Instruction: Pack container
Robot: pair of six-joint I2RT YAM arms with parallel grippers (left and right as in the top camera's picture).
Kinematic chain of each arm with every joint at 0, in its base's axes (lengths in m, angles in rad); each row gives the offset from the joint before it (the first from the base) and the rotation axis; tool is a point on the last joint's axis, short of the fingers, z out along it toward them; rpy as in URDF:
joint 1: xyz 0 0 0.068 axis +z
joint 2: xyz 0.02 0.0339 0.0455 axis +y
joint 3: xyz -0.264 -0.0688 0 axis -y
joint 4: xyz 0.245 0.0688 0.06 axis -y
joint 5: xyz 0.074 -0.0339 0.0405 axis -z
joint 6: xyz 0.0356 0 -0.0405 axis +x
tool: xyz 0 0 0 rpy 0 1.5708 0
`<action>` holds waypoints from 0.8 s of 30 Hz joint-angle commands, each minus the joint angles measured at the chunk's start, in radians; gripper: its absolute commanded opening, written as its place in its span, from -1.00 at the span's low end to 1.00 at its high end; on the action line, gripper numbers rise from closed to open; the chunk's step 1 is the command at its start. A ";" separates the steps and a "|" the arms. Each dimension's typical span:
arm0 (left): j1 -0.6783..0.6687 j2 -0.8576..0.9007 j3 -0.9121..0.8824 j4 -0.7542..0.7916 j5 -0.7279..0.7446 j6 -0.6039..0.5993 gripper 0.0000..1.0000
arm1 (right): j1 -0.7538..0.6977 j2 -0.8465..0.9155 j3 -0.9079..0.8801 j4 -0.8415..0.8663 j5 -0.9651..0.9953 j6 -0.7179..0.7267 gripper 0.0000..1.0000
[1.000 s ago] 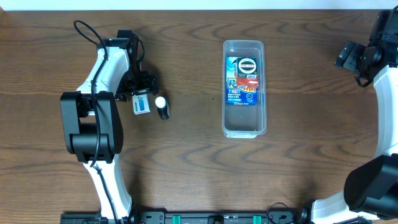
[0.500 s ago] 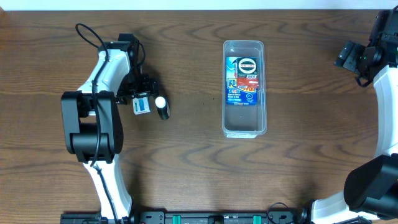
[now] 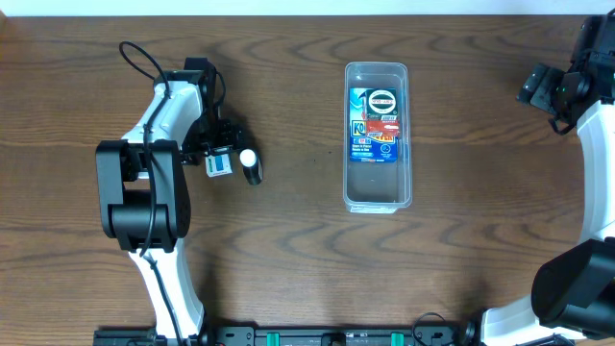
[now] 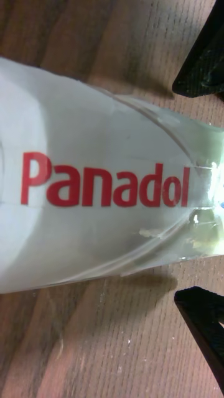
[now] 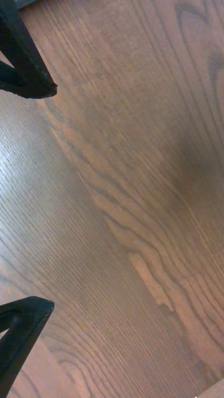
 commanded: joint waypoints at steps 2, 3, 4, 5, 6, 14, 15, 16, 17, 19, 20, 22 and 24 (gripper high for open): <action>0.004 0.011 -0.009 0.006 -0.015 -0.013 0.96 | -0.006 0.009 0.000 -0.002 0.010 -0.012 0.98; 0.004 0.011 -0.009 0.008 -0.015 -0.013 0.97 | -0.006 0.009 0.000 -0.002 0.011 -0.012 0.99; 0.004 0.011 -0.009 0.011 -0.015 -0.012 0.99 | -0.006 0.009 0.000 -0.002 0.011 -0.013 0.99; 0.004 0.011 -0.009 0.014 -0.015 -0.009 0.92 | -0.006 0.009 0.000 -0.002 0.011 -0.012 0.98; 0.004 0.011 -0.009 0.017 -0.015 -0.008 0.86 | -0.006 0.009 0.000 -0.002 0.010 -0.012 0.98; 0.004 0.011 -0.009 0.023 -0.015 -0.005 0.41 | -0.005 0.009 0.000 -0.002 0.011 -0.013 0.99; 0.004 0.011 -0.009 0.023 -0.015 -0.005 0.37 | -0.005 0.009 0.000 -0.002 0.010 -0.012 0.99; 0.004 0.011 -0.009 0.023 -0.015 -0.005 0.26 | -0.005 0.009 0.000 -0.002 0.010 -0.012 0.98; 0.005 0.011 -0.009 0.023 -0.015 -0.005 0.21 | -0.005 0.009 0.000 -0.002 0.010 -0.012 0.98; 0.005 0.011 -0.009 0.024 -0.016 -0.005 0.18 | -0.005 0.009 0.000 -0.002 0.011 -0.012 0.99; 0.005 0.011 -0.009 0.024 -0.016 -0.004 0.18 | -0.005 0.009 0.000 -0.002 0.011 -0.012 0.98; 0.005 0.011 -0.009 0.024 -0.024 0.001 0.09 | -0.005 0.009 0.000 -0.002 0.010 -0.012 0.98; 0.005 0.011 -0.009 0.024 -0.041 0.003 0.04 | -0.005 0.009 0.000 -0.002 0.011 -0.013 0.98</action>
